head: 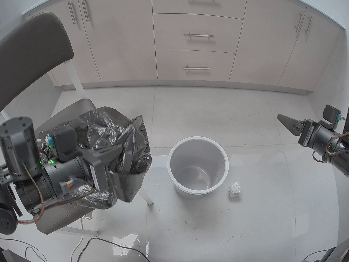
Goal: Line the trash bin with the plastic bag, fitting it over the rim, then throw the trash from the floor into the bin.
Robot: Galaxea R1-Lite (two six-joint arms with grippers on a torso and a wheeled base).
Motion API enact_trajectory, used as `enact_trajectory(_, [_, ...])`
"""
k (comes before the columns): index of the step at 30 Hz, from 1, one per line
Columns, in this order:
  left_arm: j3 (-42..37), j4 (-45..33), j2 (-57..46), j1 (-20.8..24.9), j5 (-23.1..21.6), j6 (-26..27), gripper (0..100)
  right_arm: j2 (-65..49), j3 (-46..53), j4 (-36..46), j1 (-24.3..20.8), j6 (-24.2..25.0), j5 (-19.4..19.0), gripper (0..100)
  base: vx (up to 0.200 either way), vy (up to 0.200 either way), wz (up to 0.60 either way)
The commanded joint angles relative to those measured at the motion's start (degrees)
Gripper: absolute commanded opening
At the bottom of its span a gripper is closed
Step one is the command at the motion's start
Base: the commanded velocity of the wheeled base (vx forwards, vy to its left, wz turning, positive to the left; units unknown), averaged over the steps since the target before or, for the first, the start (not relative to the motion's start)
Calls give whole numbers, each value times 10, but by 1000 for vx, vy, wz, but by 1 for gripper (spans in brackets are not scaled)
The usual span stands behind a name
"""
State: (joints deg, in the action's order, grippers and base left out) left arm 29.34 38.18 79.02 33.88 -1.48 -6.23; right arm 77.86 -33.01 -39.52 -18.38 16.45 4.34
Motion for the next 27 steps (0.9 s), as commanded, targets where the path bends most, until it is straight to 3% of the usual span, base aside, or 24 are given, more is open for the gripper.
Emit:
enact_trajectory(1, [69, -5, -35, -21, -29, -69, 0, 77, -36, -9, -34, 3, -1, 100, 0, 0, 0])
enact_trajectory(12, [182, -14, -10, -15, -34, -219, 0, 133, -62, -24, -88, 28, -3, 100, 0, 0, 0])
enact_trajectory(18, [237, -87, -25, 3, -101, -286, 0, 153, -96, -20, -104, 55, -21, 100, 0, 0, 0])
enact_trajectory(23, [247, -101, -43, 23, -142, -295, 0, 180, -121, -16, -109, 61, -32, 100, 0, 0, 0])
enact_trajectory(27, [252, -102, -53, 54, -149, -290, 0, 200, -144, -14, -109, 60, -31, 100, 0, 0, 0])
